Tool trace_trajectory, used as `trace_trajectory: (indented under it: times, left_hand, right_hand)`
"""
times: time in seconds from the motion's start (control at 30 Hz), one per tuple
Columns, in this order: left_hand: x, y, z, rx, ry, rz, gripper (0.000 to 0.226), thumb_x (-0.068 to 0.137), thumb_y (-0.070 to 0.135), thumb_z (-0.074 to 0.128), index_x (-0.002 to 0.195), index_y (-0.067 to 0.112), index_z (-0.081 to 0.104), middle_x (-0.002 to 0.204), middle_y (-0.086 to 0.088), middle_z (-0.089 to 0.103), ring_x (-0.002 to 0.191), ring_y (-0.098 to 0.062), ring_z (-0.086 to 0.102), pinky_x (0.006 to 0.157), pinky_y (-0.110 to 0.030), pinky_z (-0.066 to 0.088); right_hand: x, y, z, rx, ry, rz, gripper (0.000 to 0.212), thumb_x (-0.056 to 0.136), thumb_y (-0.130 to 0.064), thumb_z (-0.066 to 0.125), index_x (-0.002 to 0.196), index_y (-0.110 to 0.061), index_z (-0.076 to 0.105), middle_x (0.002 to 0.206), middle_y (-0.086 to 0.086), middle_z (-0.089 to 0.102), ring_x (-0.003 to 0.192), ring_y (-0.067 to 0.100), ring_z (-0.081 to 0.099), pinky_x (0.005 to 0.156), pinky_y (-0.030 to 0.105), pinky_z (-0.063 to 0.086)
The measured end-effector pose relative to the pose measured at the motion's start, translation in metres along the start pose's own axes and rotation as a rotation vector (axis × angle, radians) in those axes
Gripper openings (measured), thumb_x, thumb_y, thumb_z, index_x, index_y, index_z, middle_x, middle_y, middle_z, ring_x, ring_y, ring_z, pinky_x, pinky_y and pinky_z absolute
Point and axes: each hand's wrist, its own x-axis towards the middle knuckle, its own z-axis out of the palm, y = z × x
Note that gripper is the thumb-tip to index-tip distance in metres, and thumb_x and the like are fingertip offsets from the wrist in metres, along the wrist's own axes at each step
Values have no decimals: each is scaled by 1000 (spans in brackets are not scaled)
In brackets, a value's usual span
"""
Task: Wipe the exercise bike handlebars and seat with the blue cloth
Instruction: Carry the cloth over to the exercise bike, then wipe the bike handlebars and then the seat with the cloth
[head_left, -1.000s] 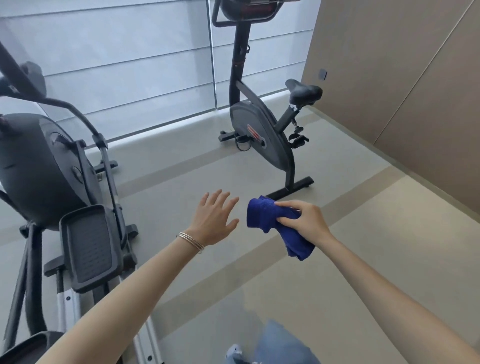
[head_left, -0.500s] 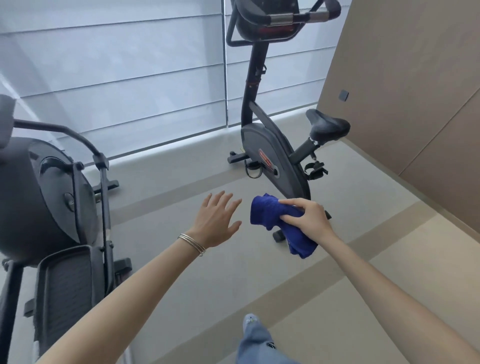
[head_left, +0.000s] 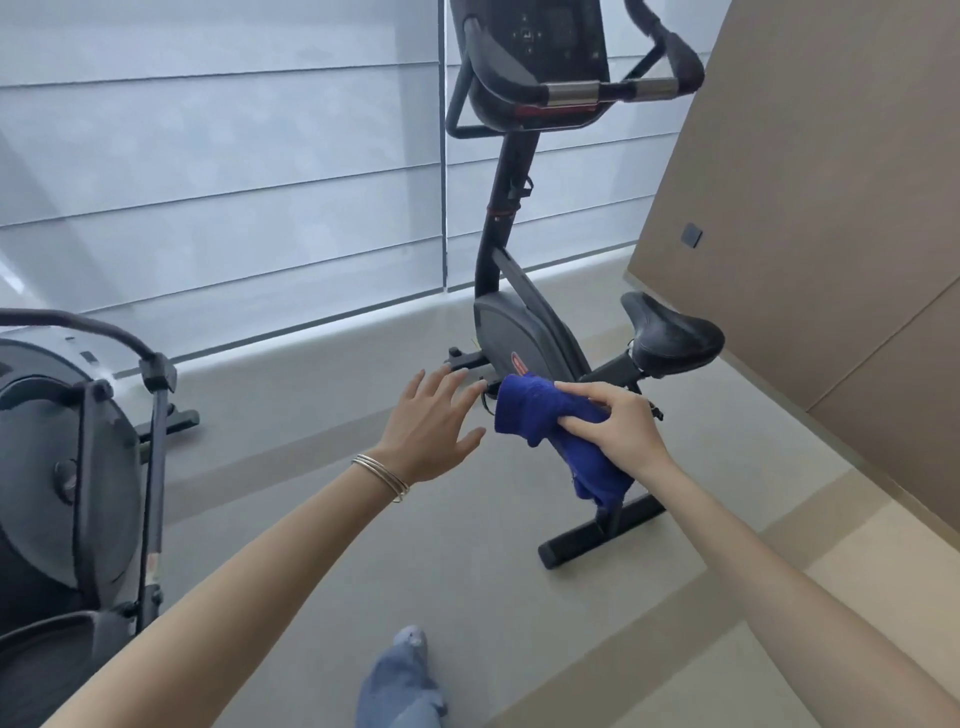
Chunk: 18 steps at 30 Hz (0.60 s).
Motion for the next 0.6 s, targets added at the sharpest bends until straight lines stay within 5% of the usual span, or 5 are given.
trace_trajectory:
  times: [0.23, 0.4, 0.6]
  left_hand:
    - [112, -67, -6, 7, 49, 108, 66, 83, 53, 27, 135, 17, 43, 140, -11, 46, 133, -33, 35, 110, -49, 25]
    - [185, -119, -20, 13, 89, 215, 66, 81, 53, 26, 130, 16, 50, 133, -12, 53, 128, -35, 42, 107, -51, 30]
    - [254, -164, -28, 9, 134, 269, 68, 81, 54, 23, 134, 18, 45, 137, -10, 50, 131, -32, 39, 109, -48, 27]
  right_hand:
    - [105, -10, 3, -21, 118, 14, 37, 73, -10, 73, 106, -28, 69, 98, -7, 71, 89, -1, 63, 82, 7, 45]
    - [177, -23, 6, -28, 205, 39, 37, 73, -10, 73, 104, -30, 69, 102, -7, 71, 93, 3, 63, 87, 19, 48]
    - [242, -38, 1, 18, 333, 57, 33, 75, -13, 74, 103, -30, 69, 102, -9, 70, 94, 4, 63, 87, 16, 48]
